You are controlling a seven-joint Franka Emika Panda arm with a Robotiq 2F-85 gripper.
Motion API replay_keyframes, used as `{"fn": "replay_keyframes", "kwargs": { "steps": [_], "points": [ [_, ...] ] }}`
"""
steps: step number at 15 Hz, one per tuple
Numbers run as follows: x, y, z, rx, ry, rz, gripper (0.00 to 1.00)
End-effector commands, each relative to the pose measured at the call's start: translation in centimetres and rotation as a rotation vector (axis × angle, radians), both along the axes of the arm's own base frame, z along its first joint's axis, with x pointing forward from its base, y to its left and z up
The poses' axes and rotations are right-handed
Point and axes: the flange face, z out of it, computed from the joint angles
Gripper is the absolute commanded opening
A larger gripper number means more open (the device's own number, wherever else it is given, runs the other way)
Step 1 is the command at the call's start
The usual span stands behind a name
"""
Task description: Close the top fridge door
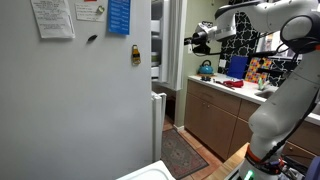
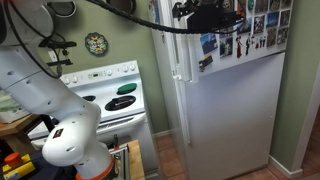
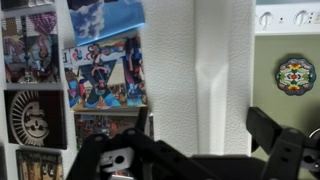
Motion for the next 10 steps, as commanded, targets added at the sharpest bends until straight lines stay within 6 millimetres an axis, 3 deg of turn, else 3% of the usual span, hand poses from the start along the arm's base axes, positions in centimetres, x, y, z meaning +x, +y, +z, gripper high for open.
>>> {"fn": "replay_keyframes", "kwargs": {
  "steps": [1,10],
  "points": [
    [-0.5,2.4,-0.4,0.051,0.039,0.050,1.00],
    [-0.5,9.5,-1.9,0.073,0.128,0.150,1.00]
  ]
}}
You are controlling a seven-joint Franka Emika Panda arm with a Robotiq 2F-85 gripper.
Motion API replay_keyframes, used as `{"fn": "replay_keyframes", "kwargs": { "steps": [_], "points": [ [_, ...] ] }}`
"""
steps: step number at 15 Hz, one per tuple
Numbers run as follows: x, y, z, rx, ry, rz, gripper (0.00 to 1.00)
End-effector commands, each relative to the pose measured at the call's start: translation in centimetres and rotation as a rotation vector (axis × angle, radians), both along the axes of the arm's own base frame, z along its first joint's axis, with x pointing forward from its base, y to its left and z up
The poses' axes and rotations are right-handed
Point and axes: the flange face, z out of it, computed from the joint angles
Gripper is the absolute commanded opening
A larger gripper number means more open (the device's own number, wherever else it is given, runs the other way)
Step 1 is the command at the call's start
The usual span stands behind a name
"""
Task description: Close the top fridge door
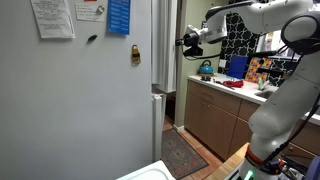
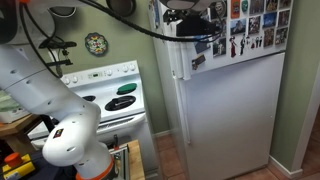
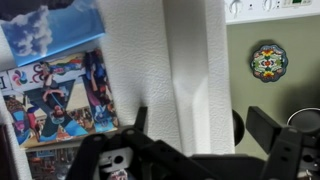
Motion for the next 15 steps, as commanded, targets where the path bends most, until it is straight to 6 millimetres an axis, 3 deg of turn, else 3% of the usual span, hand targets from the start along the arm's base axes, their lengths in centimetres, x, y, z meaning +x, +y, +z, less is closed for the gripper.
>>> {"fn": "replay_keyframes", "kwargs": {
  "steps": [1,10,13,15],
  "points": [
    [-0.7,2.4,-0.8,0.046,0.039,0.032,1.00],
    [-0.8,8.1,-1.5,0.104,0.054,0.027,1.00],
    [-0.4,8.0,-1.4,0.102,0.048,0.016,1.00],
    [-0.4,6.7,-1.0,0.059,0.029,0.004,1.00]
  ]
}}
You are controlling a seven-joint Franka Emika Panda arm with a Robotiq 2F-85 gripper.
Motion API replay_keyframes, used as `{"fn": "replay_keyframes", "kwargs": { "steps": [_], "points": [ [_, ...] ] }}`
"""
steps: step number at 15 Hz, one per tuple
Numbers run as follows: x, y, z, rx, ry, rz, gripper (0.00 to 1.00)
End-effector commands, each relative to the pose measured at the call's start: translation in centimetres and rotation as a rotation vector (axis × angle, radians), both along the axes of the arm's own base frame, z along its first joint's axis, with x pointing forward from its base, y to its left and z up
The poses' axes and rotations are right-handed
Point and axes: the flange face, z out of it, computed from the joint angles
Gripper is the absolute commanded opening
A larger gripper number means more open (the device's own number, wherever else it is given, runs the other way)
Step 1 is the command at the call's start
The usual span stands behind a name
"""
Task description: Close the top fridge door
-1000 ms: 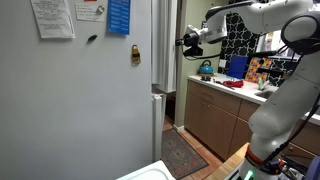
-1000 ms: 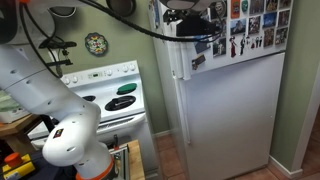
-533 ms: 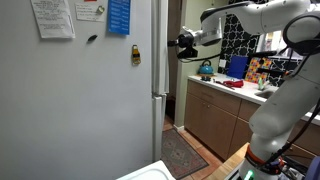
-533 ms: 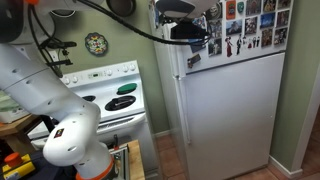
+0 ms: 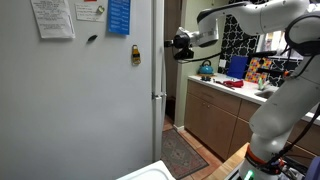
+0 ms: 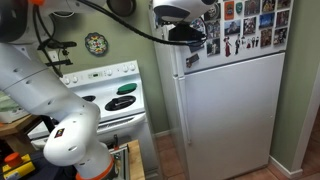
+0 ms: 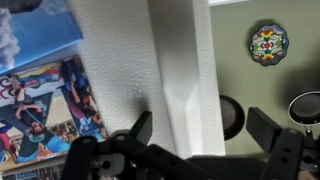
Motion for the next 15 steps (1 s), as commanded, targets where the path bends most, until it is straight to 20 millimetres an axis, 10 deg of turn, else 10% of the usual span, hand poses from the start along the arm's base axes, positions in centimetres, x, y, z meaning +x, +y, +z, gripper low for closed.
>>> {"fn": "replay_keyframes", "kwargs": {
  "steps": [1,9,15],
  "points": [
    [-0.7,-1.6,0.9,-0.038,-0.024,-0.028,1.00],
    [-6.0,-12.2,6.1,-0.309,-0.037,-0.198,1.00],
    [-10.2,-16.7,9.5,-0.550,0.028,-0.412,1.00]
  ]
}}
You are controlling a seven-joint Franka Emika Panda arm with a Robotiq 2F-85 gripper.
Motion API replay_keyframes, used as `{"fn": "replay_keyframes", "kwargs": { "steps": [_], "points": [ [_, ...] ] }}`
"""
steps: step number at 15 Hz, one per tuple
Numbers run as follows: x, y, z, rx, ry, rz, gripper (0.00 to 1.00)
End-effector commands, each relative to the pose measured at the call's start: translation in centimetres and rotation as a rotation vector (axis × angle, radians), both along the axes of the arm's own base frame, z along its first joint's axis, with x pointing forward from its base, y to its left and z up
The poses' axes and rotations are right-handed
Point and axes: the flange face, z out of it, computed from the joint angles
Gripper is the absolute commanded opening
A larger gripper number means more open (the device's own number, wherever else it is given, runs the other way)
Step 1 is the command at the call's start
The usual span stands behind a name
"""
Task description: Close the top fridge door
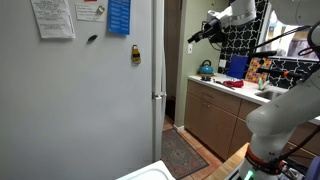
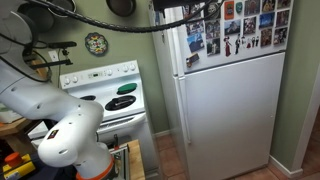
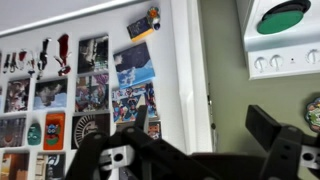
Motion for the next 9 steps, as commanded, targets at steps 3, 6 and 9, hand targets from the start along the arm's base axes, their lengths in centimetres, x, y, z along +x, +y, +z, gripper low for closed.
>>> {"fn": "replay_keyframes", "kwargs": {
  "steps": [3,6,9],
  "points": [
    [-3.0,-2.4,2.1,-0.164,0.107,-0.150,1.00],
    [-3.9,-3.1,2.6,-0.165,0.134,-0.119,1.00],
    [-4.8,-3.7,3.1,-0.110,0.139,-0.076,1.00]
  ]
}}
